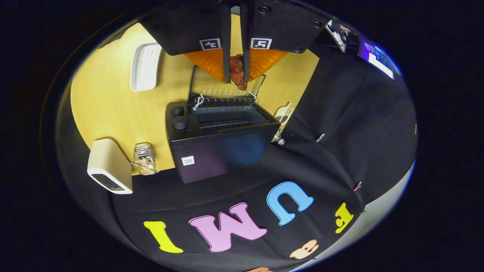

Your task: Open the toaster oven, put the food inside, and close the toaster oven door.

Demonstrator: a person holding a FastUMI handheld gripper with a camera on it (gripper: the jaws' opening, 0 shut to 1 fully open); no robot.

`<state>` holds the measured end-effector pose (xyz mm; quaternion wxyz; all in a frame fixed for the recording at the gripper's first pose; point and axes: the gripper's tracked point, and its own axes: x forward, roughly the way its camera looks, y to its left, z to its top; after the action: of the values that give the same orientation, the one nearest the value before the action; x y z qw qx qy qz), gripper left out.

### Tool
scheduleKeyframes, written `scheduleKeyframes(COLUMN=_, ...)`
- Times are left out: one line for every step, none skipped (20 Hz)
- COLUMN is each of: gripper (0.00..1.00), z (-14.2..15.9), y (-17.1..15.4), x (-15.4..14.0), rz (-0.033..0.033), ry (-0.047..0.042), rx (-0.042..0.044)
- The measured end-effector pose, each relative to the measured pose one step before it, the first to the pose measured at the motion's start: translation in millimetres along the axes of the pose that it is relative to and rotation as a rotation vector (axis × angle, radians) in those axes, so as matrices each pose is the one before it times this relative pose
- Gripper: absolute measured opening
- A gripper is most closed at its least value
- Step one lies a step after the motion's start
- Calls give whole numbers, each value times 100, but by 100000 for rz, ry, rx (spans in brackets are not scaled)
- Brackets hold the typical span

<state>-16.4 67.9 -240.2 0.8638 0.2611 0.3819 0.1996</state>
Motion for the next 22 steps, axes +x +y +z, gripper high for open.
scheduleKeyframes(gripper=14, z=6, y=906, x=715, rz=-209, ry=-1087, rx=1044)
scheduleKeyframes(gripper=14, z=-119, y=517, x=860, rz=-788, ry=-727, rx=1186)
scheduleKeyframes(gripper=14, z=-74, y=545, x=807, rz=-833, ry=-792, rx=1135)
scheduleKeyframes(gripper=14, z=-63, y=681, x=620, rz=-563, ry=-1495, rx=687)
scheduleKeyframes(gripper=14, z=-45, y=445, x=644, rz=-680, ry=-1491, rx=585)
scheduleKeyframes(gripper=14, z=-200, y=333, x=612, rz=-804, ry=-1280, rx=727)
scheduleKeyframes(gripper=14, z=-111, y=184, x=707, rz=-702, ry=-1207, rx=601)
scheduleKeyframes(gripper=14, z=-78, y=84, x=665, rz=-980, ry=-1251, rx=338)
scheduleKeyframes(gripper=14, z=-121, y=-196, x=863, rz=-1363, ry=-1131, rx=107)
scheduleKeyframes(gripper=14, z=-187, y=-360, x=893, rz=-1516, ry=-1030, rx=493)
scheduleKeyframes(gripper=14, z=13, y=-358, x=1036, rz=-1463, ry=-1291, rx=923)
scheduleKeyframes(gripper=14, z=62, y=-364, x=1008, rz=-1065, ry=-1451, rx=1279)
scheduleKeyframes(gripper=14, z=231, y=-327, x=1159, rz=-407, ry=-1763, rx=1740)
scheduleKeyframes(gripper=14, z=562, y=-284, x=1875, rz=217, ry=-1864, rx=2244)
scheduleKeyframes(gripper=14, z=332, y=-391, x=1356, rz=-17, ry=-1727, rx=2367)
scheduleKeyframes(gripper=14, z=111, y=-604, x=1230, rz=-488, ry=-1233, rx=2436)
scheduleKeyframes(gripper=14, z=120, y=-492, x=1142, rz=-285, ry=-1141, rx=2061)
scheduleKeyframes(gripper=14, z=18, y=-347, x=1082, rz=-50, ry=-903, rx=1226)
scheduleKeyframes(gripper=14, z=67, y=-301, x=908, rz=186, ry=-948, rx=252)
scheduleKeyframes(gripper=14, z=-53, y=-333, x=916, rz=124, ry=-1048, rx=-1096)
scheduleKeyframes(gripper=14, z=108, y=-205, x=726, rz=439, ry=-1357, rx=-821)
scheduleKeyframes(gripper=14, z=24, y=-11, x=467, rz=632, ry=-1040, rx=-50)
